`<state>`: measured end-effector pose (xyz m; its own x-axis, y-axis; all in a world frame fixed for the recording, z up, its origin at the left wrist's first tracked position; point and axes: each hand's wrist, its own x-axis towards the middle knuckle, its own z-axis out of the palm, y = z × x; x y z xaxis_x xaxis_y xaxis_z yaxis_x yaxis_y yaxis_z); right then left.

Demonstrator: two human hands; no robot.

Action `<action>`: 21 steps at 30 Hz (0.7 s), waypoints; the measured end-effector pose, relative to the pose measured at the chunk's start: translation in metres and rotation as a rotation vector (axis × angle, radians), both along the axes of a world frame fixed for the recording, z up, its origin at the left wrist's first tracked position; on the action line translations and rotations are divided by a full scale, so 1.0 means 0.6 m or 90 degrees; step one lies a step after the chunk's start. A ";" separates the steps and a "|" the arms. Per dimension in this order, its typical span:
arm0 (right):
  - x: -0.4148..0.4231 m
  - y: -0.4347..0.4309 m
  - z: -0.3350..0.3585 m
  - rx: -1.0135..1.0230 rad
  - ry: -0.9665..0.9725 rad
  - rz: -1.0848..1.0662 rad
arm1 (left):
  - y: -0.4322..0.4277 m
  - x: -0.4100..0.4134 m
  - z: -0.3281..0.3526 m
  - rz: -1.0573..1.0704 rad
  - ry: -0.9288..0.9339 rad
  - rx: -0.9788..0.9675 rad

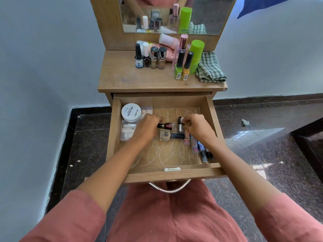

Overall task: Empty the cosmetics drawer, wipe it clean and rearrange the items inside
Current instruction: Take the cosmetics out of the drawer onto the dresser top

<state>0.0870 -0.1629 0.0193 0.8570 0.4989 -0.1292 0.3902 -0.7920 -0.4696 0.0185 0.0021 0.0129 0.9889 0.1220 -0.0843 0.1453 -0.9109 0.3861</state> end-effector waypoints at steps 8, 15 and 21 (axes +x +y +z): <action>-0.011 0.006 0.007 -0.125 -0.036 0.221 | -0.009 0.021 -0.003 -0.040 0.030 0.143; -0.018 0.012 0.016 -0.198 -0.062 0.255 | -0.002 0.018 -0.012 -0.026 0.011 0.092; -0.021 0.017 0.022 -0.242 -0.078 0.281 | 0.001 0.015 -0.006 -0.014 0.004 0.024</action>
<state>0.0746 -0.1525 0.0327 0.5988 0.7495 -0.2824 0.7542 -0.6463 -0.1159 0.0273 0.0026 0.0091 0.9910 0.1030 -0.0857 0.1268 -0.9281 0.3502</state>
